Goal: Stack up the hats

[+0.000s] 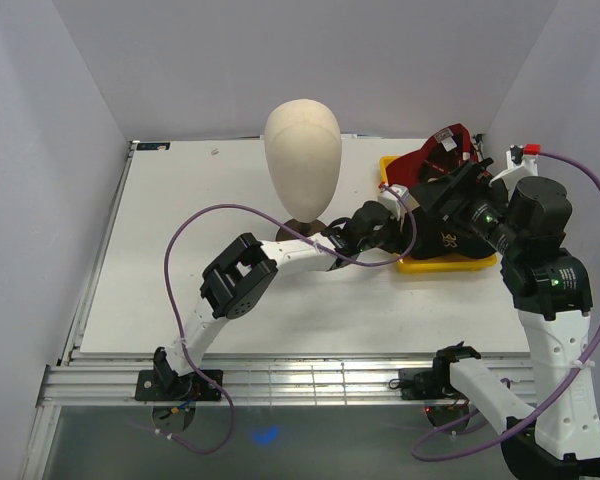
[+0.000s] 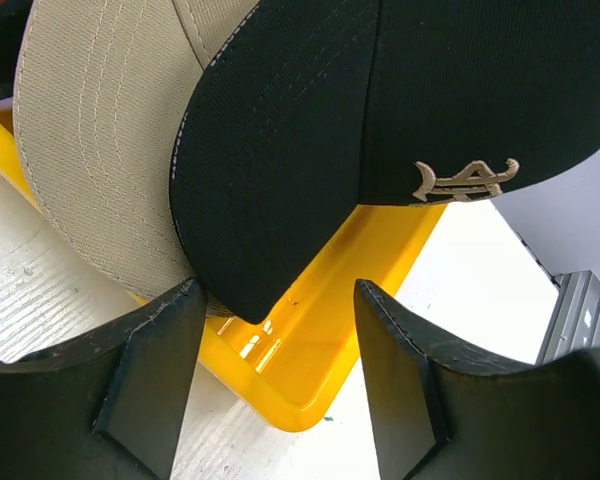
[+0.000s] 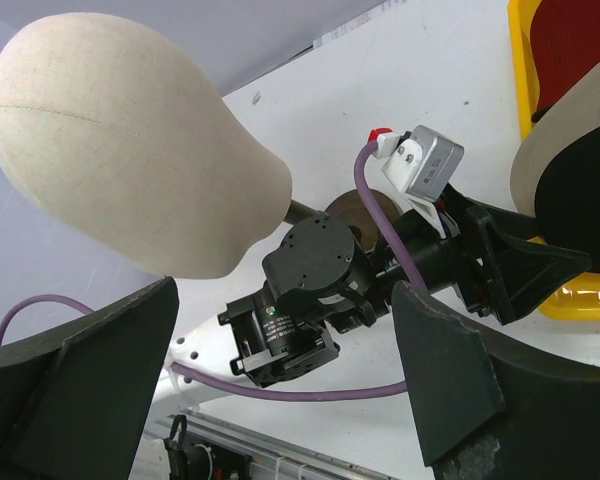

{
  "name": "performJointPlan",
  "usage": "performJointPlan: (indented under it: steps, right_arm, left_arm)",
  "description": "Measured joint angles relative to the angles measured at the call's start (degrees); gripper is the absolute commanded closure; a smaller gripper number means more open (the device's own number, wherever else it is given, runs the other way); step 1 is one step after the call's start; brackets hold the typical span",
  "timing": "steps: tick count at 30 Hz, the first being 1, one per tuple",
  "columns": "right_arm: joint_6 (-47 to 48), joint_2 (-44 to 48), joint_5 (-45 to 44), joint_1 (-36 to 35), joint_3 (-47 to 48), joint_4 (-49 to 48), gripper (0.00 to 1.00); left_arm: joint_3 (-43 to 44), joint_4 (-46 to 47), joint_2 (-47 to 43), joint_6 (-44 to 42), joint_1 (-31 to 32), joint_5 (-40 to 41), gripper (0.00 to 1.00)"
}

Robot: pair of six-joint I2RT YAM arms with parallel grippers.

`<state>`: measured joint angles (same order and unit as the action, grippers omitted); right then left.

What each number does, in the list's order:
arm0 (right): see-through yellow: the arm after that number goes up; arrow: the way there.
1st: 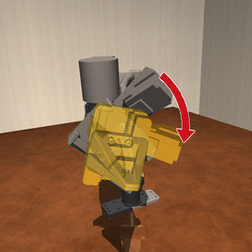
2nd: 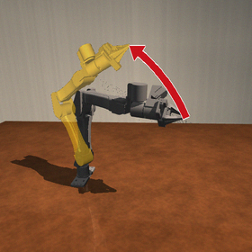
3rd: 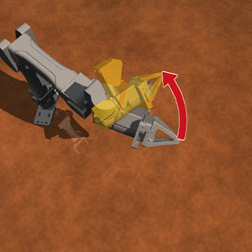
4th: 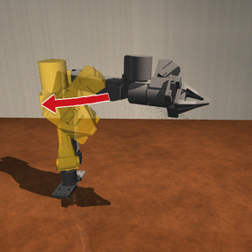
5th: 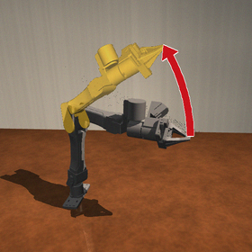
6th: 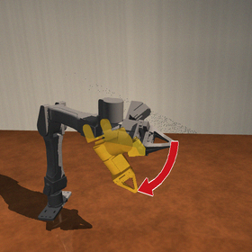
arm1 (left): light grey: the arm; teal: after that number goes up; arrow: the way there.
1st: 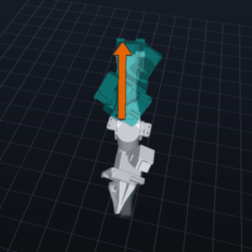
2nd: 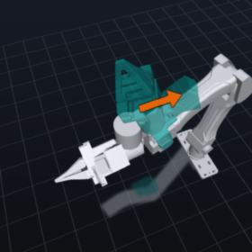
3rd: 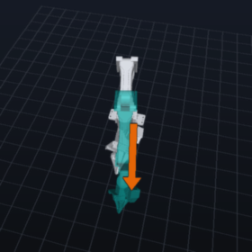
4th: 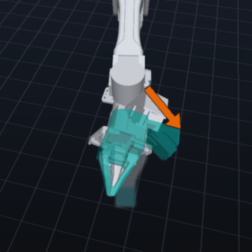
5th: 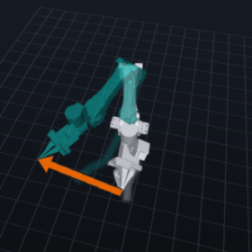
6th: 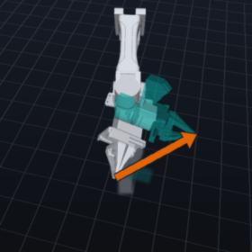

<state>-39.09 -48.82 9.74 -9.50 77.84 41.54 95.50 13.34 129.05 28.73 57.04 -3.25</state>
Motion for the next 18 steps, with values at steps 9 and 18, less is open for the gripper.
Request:
performJointPlan:
  steps: [9, 18]
  right_arm:
    - [-0.61, -0.26, 0.90, 0.00, -0.94, -1.31, 0.08]
    - [-1.14, 0.26, 0.96, 0.00, -2.43, -2.73, 0.07]
  left_arm:
    - [0.63, 0.07, 0.42, 0.44, -0.33, -0.39, 0.26]
    - [2.58, 1.81, 2.78, 1.95, -0.74, -1.97, 0.39]
